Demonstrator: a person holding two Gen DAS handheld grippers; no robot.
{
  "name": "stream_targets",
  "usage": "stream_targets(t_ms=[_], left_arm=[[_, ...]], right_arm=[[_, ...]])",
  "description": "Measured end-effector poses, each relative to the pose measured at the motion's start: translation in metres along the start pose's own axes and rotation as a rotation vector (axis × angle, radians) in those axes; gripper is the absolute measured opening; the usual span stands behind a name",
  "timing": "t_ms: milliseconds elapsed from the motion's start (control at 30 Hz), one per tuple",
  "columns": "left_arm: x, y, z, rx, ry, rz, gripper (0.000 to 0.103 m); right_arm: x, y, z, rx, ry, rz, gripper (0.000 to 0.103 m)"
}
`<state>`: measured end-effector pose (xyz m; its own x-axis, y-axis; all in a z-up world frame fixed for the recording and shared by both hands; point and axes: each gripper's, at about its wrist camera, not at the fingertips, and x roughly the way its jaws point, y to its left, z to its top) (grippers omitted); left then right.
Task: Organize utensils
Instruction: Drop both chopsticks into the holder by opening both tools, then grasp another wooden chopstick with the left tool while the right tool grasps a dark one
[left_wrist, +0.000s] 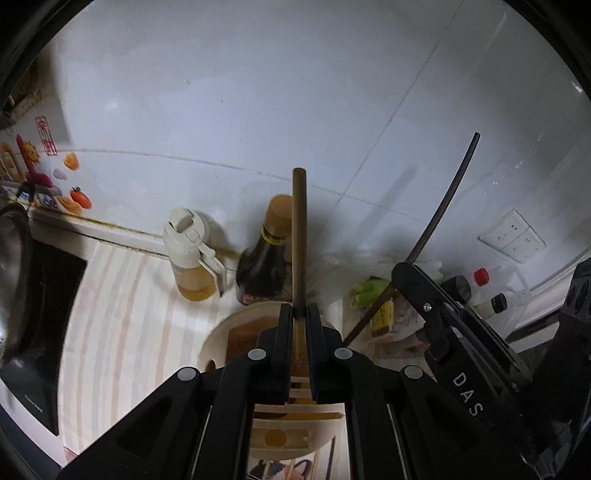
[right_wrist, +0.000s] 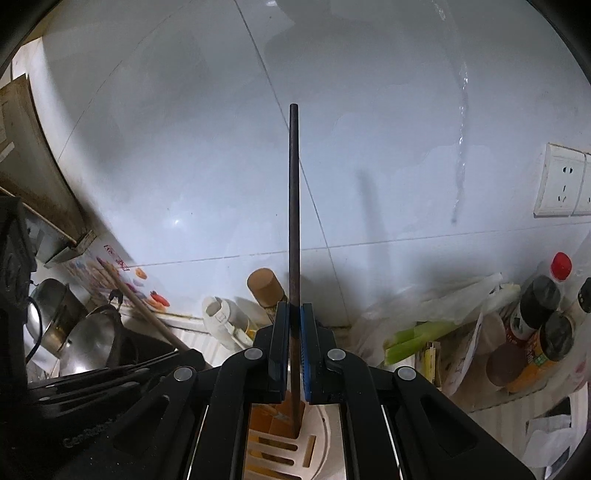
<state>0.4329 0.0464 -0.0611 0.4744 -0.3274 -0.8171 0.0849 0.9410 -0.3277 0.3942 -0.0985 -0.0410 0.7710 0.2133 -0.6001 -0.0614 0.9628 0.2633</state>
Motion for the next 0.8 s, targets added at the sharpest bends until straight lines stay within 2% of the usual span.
stream_targets(t_ms=[200,233,267,333,367,400,500,533,600,667,800], left_arm=[[-0.010,-0.001,-0.004,-0.031,0.030,-0.048,0.009],[-0.012,-0.001,-0.004,-0.032,0.031,-0.050,0.012],[-0.020,-0.001,-0.005,-0.028,0.018,-0.028,0.016],[-0.032,-0.003,-0.007,-0.003,-0.021,0.027,0.051],[-0.041,-0.002,-0.009,0.002,-0.054,0.053,0.068],[-0.048,-0.002,-0.010,0.004,-0.079,0.072,0.078],[-0.069,-0.002,-0.023,0.048,-0.153,0.164,0.080],[-0.074,0.000,-0.028,0.053,-0.172,0.186,0.090],[-0.081,0.003,-0.041,0.060,-0.211,0.206,0.103],[-0.081,0.007,-0.055,0.067,-0.214,0.236,0.103],[-0.070,0.016,-0.083,0.073,-0.190,0.281,0.103]], right_arm=[[0.000,-0.002,-0.006,-0.016,0.078,0.034,0.007],[-0.002,-0.004,-0.006,-0.015,0.095,0.040,0.011],[-0.005,-0.006,-0.006,-0.012,0.098,0.045,0.026],[-0.015,-0.010,-0.007,0.001,0.091,0.055,0.046],[-0.023,-0.014,-0.008,0.014,0.082,0.055,0.049],[-0.030,-0.018,-0.010,0.025,0.078,0.051,0.049],[-0.047,-0.027,-0.017,0.058,0.074,0.025,0.053],[-0.054,-0.033,-0.023,0.076,0.077,0.004,0.055],[-0.066,-0.041,-0.034,0.089,0.082,-0.038,0.062],[-0.074,-0.048,-0.045,0.093,0.092,-0.078,0.077],[-0.089,-0.067,-0.081,0.120,0.109,-0.123,0.092]])
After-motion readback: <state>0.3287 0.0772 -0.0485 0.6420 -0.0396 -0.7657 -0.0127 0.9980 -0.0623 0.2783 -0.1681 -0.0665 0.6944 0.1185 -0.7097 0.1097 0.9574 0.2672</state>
